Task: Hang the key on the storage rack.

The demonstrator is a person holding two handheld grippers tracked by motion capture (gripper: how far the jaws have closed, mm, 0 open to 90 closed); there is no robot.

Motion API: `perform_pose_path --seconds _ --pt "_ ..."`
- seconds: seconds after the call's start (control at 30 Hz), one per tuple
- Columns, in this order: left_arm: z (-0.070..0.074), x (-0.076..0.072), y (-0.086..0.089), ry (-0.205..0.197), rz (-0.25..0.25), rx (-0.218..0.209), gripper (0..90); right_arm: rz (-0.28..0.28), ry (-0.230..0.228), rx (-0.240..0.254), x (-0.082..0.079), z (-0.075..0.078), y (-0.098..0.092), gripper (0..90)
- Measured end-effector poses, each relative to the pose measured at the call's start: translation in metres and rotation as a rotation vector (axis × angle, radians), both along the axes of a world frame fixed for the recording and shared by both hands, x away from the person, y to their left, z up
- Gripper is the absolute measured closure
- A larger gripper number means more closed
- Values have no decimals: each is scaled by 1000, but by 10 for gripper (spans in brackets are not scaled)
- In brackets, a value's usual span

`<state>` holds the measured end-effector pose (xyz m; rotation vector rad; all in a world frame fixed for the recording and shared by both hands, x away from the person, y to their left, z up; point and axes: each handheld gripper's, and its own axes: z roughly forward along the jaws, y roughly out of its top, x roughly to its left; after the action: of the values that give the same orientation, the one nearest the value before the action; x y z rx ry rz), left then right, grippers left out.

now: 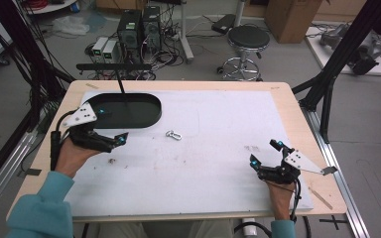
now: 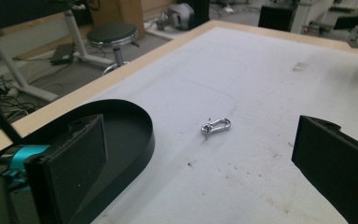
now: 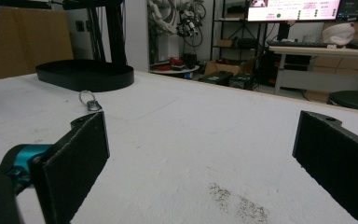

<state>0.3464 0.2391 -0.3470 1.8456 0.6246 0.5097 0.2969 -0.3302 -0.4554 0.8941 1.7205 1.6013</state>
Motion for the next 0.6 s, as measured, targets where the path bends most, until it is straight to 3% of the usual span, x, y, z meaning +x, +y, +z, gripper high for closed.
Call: perform_pose_path --seconds 0.37,0.53,0.6 --pt "15 39 -42 72 -92 153 37 0 1 3 0 0 0 30" --pt "15 52 -57 95 -123 198 37 1 -2 1 0 0 0 30" --pt "13 60 -69 115 -149 238 37 1 -1 1 0 0 0 30"
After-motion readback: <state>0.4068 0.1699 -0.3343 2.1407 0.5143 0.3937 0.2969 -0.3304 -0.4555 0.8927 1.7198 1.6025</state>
